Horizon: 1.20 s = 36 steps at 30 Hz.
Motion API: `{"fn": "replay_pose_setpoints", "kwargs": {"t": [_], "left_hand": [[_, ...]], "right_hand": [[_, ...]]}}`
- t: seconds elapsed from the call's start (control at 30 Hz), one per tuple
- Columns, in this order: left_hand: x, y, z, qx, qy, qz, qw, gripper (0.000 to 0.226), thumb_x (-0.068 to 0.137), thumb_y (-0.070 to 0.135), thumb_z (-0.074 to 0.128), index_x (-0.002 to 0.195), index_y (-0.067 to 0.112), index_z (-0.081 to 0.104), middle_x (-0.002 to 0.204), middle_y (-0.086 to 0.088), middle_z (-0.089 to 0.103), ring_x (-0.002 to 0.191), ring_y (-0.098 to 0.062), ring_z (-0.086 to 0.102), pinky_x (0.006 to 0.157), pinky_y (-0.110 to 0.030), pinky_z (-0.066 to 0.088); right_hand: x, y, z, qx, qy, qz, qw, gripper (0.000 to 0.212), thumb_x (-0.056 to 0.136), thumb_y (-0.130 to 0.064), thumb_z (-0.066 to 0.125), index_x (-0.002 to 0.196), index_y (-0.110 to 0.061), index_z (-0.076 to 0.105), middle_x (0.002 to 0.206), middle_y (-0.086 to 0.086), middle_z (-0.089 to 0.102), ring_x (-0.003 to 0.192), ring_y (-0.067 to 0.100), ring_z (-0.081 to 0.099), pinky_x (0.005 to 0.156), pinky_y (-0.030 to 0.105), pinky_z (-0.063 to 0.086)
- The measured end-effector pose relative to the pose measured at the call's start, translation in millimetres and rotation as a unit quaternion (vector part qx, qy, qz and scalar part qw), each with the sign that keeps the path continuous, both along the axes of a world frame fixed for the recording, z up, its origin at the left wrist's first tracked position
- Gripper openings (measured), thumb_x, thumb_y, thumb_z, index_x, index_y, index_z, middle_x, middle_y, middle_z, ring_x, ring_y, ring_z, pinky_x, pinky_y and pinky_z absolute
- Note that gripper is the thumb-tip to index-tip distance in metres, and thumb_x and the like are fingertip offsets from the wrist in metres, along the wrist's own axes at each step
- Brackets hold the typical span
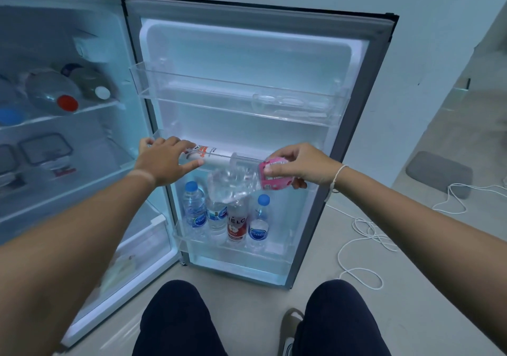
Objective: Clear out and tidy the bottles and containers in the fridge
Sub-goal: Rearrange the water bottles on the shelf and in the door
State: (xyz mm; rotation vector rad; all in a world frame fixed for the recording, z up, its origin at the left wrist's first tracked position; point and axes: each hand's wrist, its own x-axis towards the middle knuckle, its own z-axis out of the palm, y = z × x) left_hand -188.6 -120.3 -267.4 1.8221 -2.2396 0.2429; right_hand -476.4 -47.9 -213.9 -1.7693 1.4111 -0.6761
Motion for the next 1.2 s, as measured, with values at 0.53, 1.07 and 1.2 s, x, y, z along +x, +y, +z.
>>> {"fn": "replay_pose_setpoints", "kwargs": {"t": [0.53, 1.07, 1.2], "left_hand": [[0, -3, -4, -0.021, 0.002, -0.008, 1.0, 0.056, 0.082, 0.068, 0.042, 0.124, 0.033, 0.055, 0.128, -0.001, 0.06, 0.118, -0.028, 0.052, 0.103, -0.043, 0.023], [0, -4, -10, -0.059, 0.023, -0.012, 0.998, 0.069, 0.07, 0.076, 0.027, 0.116, 0.034, 0.058, 0.119, 0.002, 0.064, 0.112, -0.027, 0.056, 0.1, -0.041, 0.021], [1, -5, -11, -0.065, 0.026, -0.013, 0.997, 0.068, 0.071, 0.076, 0.029, 0.115, 0.034, 0.059, 0.119, 0.003, 0.064, 0.111, -0.027, 0.055, 0.099, -0.039, 0.02]], "right_hand": [[-8, -24, -113, 0.061, 0.479, 0.075, 0.872, 0.065, 0.074, -0.037, 0.074, 0.132, -0.017, 0.053, 0.13, 0.008, 0.057, 0.116, 0.029, 0.057, 0.095, 0.033, 0.046], [-19, -56, -194, 0.039, 0.498, 0.048, 0.865, 0.043, 0.091, -0.016, 0.052, 0.134, -0.01, 0.049, 0.131, 0.016, 0.051, 0.123, 0.034, 0.045, 0.1, 0.039, 0.042], [-19, -64, -208, 0.025, 0.499, 0.035, 0.866, 0.042, 0.094, -0.016, 0.047, 0.136, -0.01, 0.047, 0.13, 0.016, 0.05, 0.123, 0.034, 0.044, 0.098, 0.041, 0.043]]}}
